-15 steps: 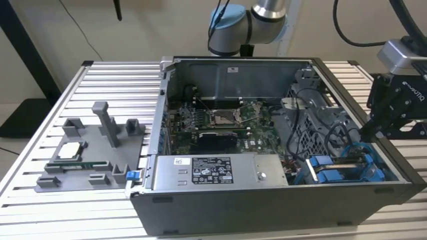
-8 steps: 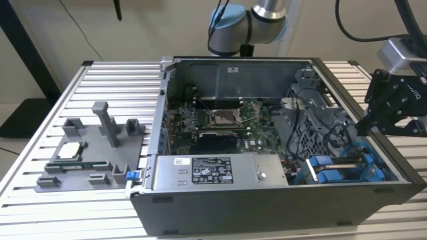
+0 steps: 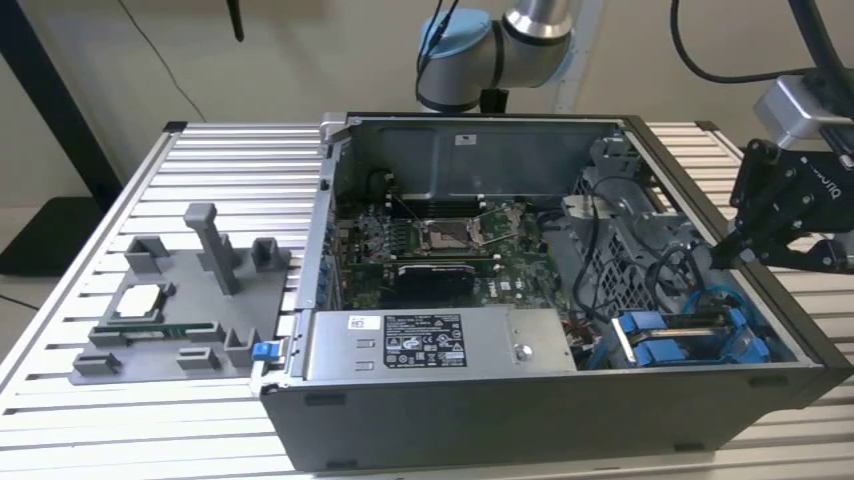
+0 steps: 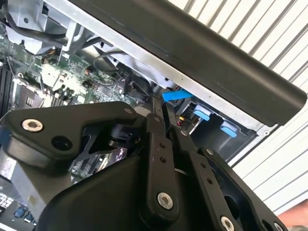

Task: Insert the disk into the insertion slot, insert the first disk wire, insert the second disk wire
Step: 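Insert the second disk wire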

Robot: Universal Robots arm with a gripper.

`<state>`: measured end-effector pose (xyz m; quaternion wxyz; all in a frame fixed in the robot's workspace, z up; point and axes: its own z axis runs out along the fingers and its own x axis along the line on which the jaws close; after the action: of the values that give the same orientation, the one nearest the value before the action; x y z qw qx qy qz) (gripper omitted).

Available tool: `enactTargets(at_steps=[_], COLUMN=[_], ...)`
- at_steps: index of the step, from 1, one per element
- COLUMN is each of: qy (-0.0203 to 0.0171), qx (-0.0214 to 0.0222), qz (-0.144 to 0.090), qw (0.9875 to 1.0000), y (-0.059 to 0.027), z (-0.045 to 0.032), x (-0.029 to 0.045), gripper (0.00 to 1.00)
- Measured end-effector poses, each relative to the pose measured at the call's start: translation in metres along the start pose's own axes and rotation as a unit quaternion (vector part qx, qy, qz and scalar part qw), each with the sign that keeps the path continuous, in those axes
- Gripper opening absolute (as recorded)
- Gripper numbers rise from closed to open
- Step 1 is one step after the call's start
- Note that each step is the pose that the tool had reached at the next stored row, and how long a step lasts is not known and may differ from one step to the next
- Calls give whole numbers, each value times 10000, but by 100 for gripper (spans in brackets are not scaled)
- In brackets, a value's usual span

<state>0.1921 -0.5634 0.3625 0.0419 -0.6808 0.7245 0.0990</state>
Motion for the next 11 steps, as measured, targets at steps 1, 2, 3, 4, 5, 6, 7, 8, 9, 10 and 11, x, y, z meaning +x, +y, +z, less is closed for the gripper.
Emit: enactTargets(at_steps=[1,2,3,4,5,6,7,8,9,10,11], qy=[0,1,0,-2,-8,-14,-19,-23,-25,-26,-29], qx=[0,0,0,1,3,6,9,14,20,28,36], qz=[0,0,0,0,0,-1,-3,-4,-6,-8,-10], qw=[10000,10000,10000,10000,10000,10000,10000,10000,10000,10000,10000], y=[0,1,2,5,13,21,29,42,57,72,89], z=[-2,-8,-19,-31,-43,-56,-71,-88,-110,-128,-147], x=[0,-1,-3,-6,-7,-10,-13,-15,-19,-22,-25], gripper=[0,0,0,0,0,0,0,0,0,0,0])
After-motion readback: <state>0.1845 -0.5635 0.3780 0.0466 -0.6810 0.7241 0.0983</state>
